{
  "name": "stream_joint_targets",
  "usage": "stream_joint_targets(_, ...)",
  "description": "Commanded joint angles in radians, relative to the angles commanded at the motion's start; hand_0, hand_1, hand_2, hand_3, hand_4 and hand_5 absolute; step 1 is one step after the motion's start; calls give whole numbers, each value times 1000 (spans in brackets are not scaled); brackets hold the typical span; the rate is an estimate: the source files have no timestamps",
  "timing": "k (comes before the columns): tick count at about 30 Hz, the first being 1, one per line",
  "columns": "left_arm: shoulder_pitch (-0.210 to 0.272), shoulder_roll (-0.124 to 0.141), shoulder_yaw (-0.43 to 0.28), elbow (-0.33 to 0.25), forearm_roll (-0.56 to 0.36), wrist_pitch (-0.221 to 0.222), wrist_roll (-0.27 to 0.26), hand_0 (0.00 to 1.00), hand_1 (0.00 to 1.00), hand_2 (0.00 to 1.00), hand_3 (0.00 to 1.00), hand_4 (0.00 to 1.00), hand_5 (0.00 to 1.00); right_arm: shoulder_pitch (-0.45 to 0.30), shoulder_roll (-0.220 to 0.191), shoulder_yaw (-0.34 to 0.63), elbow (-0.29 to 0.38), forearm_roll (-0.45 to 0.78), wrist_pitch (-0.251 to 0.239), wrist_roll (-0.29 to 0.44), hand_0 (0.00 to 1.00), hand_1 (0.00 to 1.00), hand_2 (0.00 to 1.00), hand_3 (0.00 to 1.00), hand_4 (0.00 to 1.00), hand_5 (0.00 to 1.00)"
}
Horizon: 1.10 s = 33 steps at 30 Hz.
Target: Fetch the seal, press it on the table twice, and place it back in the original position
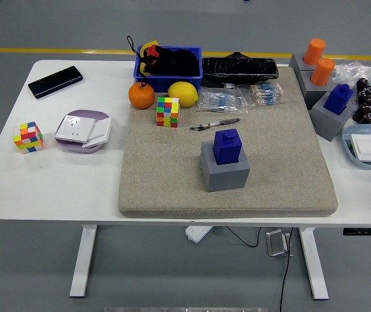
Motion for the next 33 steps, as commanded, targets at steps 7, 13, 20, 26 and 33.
stream_joint_targets(7,2,3,4,-2,4,1,-1,723,696,684,755,696,295,-21,14,68,26,-27,20,-42,813,782,778,732,998,438)
stream_joint_targets(13,3,4,9,-1,4,3,-2,723,695,684,755,695,296,-35,22,87,39,-49,26,-61,813,780,776,731,985,418)
stream_joint_targets(20,0,1,10,-3,7,0,-3,723,695,683,754,694,296,-46,28,75,50,-50,28,-70,809,779,776,730,974,407)
stream_joint_targets(26,-2,4,16,-4,8,2,-1,722,695,683,754,691,294,-53,40,74,52,-50,29,-77,805,767,768,728,958,388)
stream_joint_targets(33,-7,8,7,-5,6,2,-1,722,695,683,754,683,290,-47,44,62,53,-53,28,-84,802,759,756,720,940,371)
